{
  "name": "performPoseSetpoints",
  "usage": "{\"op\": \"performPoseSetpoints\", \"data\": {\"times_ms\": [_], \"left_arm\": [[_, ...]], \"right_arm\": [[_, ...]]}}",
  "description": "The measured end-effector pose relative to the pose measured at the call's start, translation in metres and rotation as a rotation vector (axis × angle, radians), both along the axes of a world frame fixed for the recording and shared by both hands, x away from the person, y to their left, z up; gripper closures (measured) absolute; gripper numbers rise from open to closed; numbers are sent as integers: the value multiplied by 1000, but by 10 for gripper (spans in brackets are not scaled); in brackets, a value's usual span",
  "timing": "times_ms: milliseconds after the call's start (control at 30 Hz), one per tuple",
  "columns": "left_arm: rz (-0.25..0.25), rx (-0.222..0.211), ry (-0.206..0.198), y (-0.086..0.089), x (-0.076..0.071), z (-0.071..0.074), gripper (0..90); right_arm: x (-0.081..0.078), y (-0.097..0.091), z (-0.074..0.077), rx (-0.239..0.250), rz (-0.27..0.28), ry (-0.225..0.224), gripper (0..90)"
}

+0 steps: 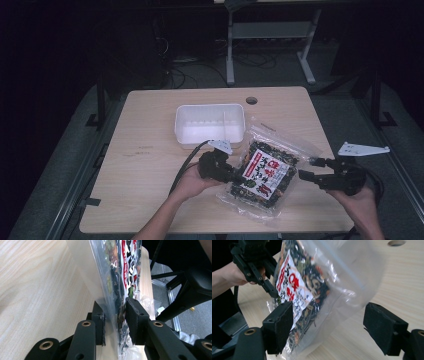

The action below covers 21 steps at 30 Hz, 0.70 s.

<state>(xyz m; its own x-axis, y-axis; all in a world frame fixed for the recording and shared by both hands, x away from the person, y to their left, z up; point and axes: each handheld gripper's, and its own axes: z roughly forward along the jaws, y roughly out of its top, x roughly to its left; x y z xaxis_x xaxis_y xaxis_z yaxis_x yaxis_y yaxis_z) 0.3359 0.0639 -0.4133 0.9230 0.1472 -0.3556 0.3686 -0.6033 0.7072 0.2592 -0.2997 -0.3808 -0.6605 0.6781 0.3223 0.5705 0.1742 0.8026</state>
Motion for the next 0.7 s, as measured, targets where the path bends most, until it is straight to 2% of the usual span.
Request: {"op": "performPoseSetpoints", "data": {"times_ms": [167, 300, 400, 567, 600, 633, 667, 700], "left_arm": [[-5, 1, -11, 1, -1, 0, 700], [0, -3, -7, 2, -1, -1, 700], [0, -6, -7, 3, -1, -2, 700], [-9, -12, -17, 3, -2, 0, 700], [-12, -12, -20, 3, -3, 0, 700], [-12, -12, -20, 3, -3, 0, 700], [-12, -11, -20, 3, -3, 0, 701], [-14, -11, -21, 4, -3, 0, 701]], "right_arm": [[6, 11, -20, 48, 51, 47, 273], [10, 17, -30, 84, 78, 71, 315], [12, 20, -31, 108, 88, 63, 348], [15, 28, -32, 112, 105, 55, 395], [16, 31, -32, 122, 120, 48, 433], [16, 31, -32, 122, 120, 48, 433], [17, 32, -30, 150, 124, 33, 510], [17, 32, -30, 150, 124, 33, 510]]}}
